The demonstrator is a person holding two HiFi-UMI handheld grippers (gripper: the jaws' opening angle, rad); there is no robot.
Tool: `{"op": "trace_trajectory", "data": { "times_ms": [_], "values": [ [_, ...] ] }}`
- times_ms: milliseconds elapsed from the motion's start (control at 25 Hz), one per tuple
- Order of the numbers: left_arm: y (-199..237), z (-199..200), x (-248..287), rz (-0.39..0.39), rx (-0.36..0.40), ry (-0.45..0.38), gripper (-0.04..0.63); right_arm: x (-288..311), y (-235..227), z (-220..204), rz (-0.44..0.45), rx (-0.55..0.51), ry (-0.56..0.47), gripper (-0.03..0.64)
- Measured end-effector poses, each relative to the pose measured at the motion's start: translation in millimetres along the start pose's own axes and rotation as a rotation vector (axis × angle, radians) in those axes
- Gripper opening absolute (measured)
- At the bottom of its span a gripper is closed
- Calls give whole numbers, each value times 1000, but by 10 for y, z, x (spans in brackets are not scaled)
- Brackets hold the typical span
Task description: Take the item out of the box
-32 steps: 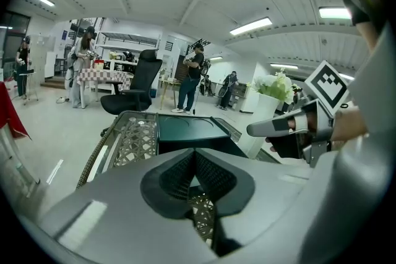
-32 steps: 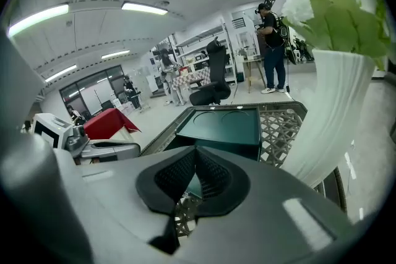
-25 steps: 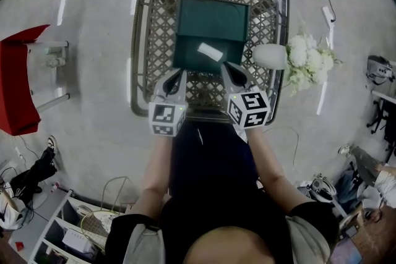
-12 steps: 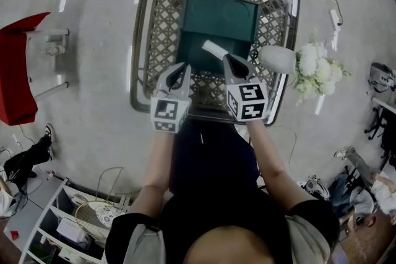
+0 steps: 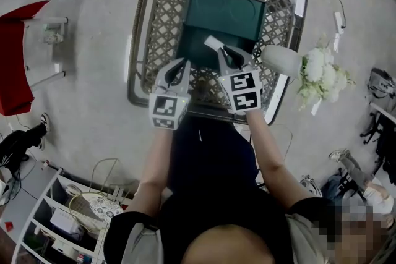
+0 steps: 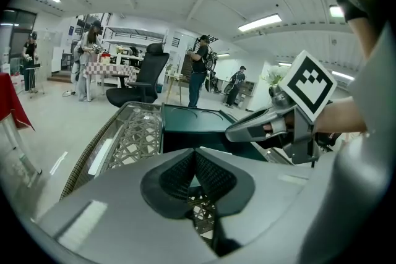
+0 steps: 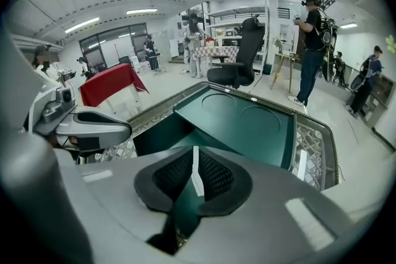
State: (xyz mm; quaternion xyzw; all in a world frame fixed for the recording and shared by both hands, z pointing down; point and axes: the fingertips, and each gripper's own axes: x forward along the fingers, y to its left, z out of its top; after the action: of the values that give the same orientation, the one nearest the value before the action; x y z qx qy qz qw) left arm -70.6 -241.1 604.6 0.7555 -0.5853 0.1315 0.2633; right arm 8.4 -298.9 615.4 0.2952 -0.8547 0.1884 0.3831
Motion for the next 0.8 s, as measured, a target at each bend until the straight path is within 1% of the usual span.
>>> {"op": "trace_trajectory", "data": {
  "times_ms": [120, 240, 400, 440, 560, 800],
  "values": [
    [12, -17, 21, 5, -2, 3, 8, 64, 34, -25, 14, -50, 30, 35],
    [17, -18, 39, 11, -4, 3, 8, 118, 69, -61, 43, -73, 56, 53],
    [14, -6, 37, 17, -12, -4, 8, 172, 77, -98, 49, -113, 79, 80],
    [16, -4, 29, 19, -13, -5, 8, 183, 82, -100, 53, -117, 83, 93],
    [34, -15, 1, 28, -19, -7, 8, 228, 109, -113, 67, -137, 102, 163],
    [118, -57, -61, 54, -34, -7, 8, 344, 161, -185, 61, -215, 146, 218]
  ]
}}
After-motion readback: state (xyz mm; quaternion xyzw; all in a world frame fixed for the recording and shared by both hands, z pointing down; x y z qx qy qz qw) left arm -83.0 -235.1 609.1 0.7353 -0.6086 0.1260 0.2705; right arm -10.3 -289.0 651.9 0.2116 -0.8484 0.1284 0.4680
